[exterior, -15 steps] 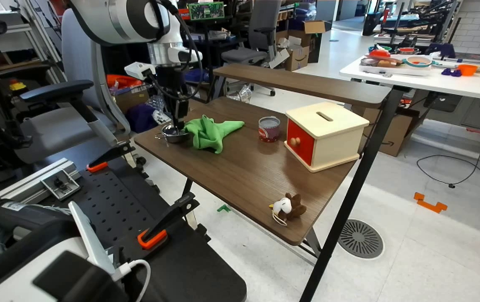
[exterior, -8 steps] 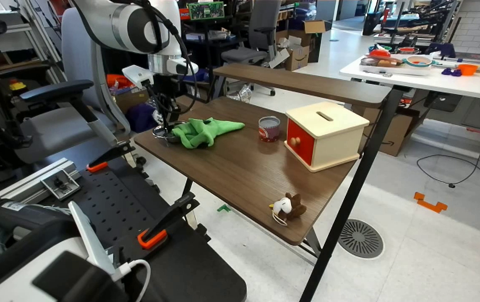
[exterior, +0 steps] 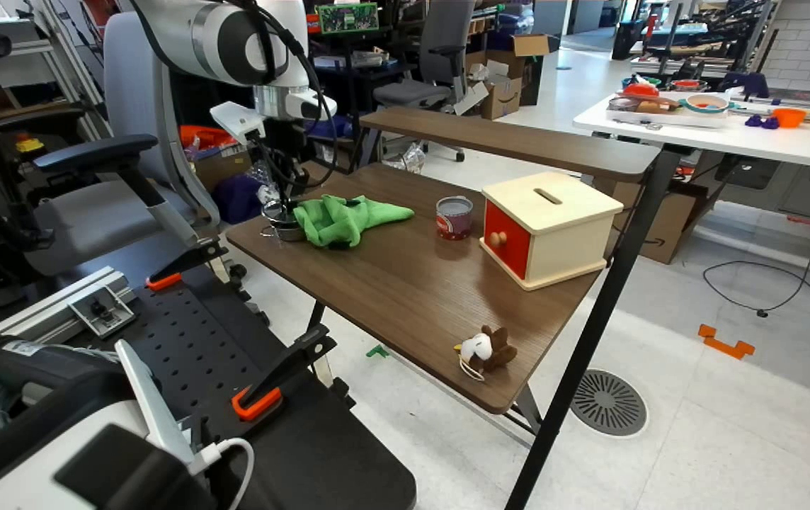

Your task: Pick up the lid and close the pot

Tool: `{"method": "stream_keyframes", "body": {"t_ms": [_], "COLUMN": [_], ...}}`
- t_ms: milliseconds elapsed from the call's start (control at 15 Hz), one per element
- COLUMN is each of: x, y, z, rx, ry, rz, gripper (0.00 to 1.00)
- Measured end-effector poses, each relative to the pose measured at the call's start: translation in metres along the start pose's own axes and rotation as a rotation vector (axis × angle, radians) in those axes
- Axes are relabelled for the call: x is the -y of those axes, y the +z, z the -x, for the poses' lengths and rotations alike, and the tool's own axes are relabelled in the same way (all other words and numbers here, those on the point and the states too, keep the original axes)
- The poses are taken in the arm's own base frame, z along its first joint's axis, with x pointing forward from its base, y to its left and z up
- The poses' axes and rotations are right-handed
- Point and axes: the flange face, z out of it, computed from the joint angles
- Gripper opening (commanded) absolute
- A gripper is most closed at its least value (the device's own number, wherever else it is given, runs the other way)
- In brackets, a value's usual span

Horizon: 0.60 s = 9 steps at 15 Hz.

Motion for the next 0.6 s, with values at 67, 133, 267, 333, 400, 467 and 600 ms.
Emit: {"method": "stream_keyframes", "body": {"t_ms": [67, 133, 267, 333, 400, 467, 600], "x": [-0.0006, -0.0016, -0.0035, -0.0047, -0.0058, -0.007, -0.0099], "y": [-0.0007, -0.0012, -0.0021, -0.0022, -0.0023, -0.0023, -0.0022], "z": [-0.0012, -0.0022, -0.0041, -0.0048, -0.0053, -0.0059, -0.0069], "rx": [-0.008, -0.013, -0.023, -0.025, -0.026, -0.027, -0.029], "ry": [0.001, 0.003, 0.006, 0.008, 0.009, 0.01, 0.012], "rz": [-0.002, -0.003, -0.004, -0.003, -0.002, 0.0, 0.005], "gripper": [0.05, 0.05, 0.05, 0.05, 0.05, 0.05, 0.47]}}
